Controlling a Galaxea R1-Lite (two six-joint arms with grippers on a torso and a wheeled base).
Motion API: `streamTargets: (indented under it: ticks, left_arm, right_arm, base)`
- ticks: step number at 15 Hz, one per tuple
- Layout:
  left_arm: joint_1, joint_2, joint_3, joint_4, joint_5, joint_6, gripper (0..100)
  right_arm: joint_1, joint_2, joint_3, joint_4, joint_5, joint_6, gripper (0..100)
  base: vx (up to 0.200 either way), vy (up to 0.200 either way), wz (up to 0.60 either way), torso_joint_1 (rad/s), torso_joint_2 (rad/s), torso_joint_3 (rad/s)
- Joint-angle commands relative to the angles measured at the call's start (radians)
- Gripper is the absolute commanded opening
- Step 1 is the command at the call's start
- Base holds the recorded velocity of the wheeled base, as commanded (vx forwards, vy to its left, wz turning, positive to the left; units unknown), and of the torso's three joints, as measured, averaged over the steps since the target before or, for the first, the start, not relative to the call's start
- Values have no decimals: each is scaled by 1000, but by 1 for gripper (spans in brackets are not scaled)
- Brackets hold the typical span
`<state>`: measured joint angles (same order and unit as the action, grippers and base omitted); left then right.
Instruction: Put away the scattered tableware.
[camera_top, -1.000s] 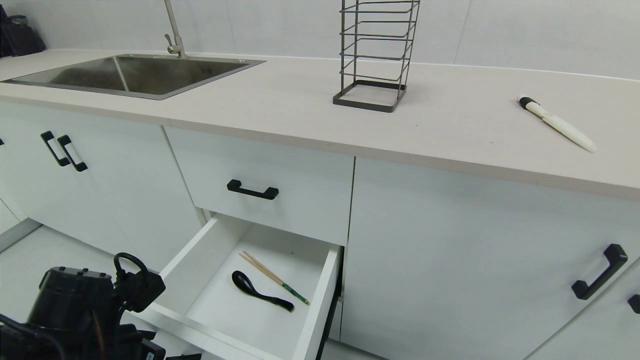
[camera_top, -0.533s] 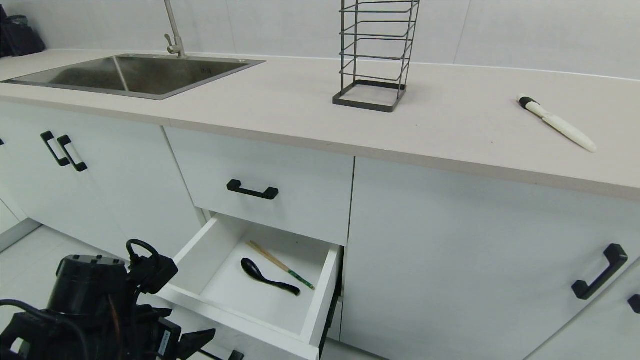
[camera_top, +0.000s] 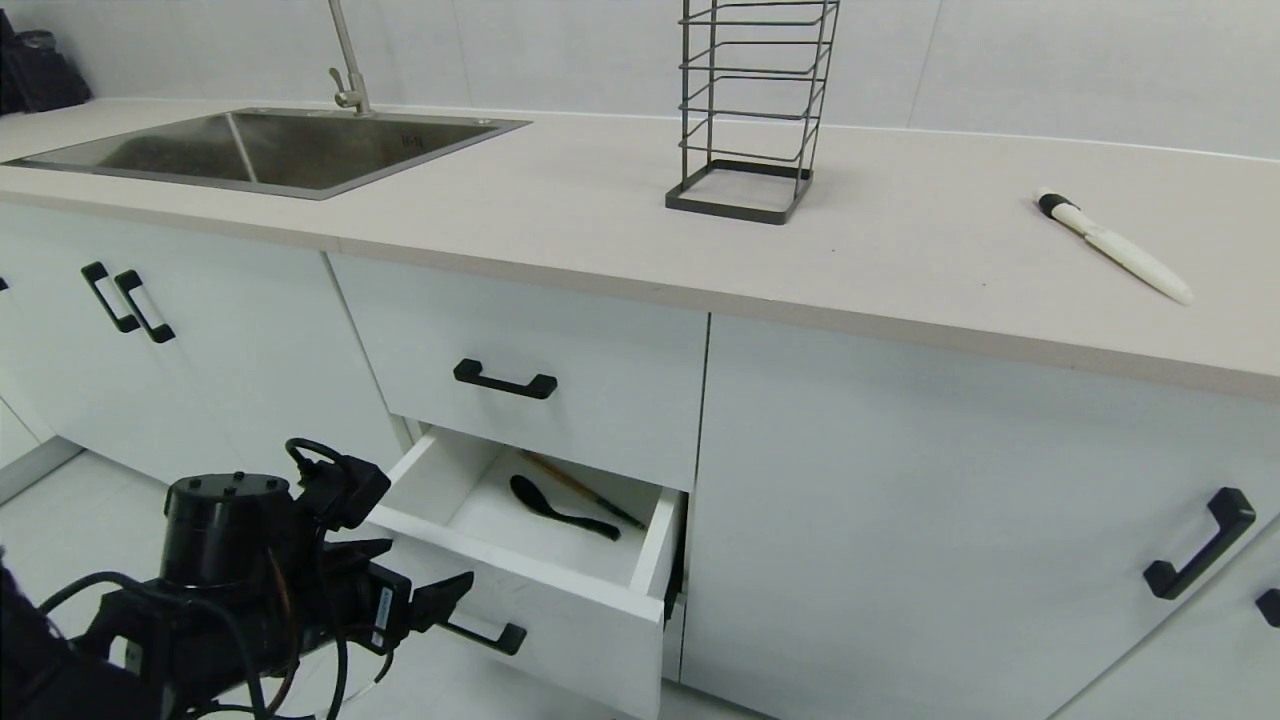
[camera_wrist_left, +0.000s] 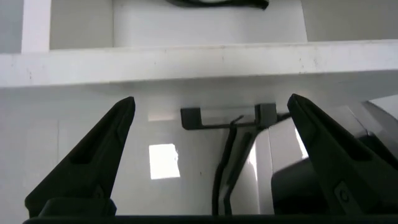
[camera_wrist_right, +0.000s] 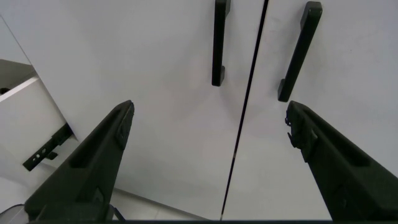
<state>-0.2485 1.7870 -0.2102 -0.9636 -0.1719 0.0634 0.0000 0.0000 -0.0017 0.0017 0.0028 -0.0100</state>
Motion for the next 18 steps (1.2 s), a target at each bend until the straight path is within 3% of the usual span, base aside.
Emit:
streamTargets:
  ticks: [1,4,9,18]
  left_arm:
    - [-8,114,-28,-66,-1,-2,100]
    - [-29,219,-77,-202,-4,-10,100]
    - [-38,261,-182,-210,-4,-25,100]
    - [-35,330,-307,-211,-3,-24,100]
  right_arm:
    - [0,2,0,0,0,-1,100]
    - [0,2,0,0,0,-1,100]
    - [0,2,0,0,0,-1,100]
    - [0,2,0,0,0,-1,100]
  base:
    - [0,0,0,0,0,0]
    - [0,0,0,0,0,0]
    - [0,0,0,0,0,0]
    - [0,0,0,0,0,0]
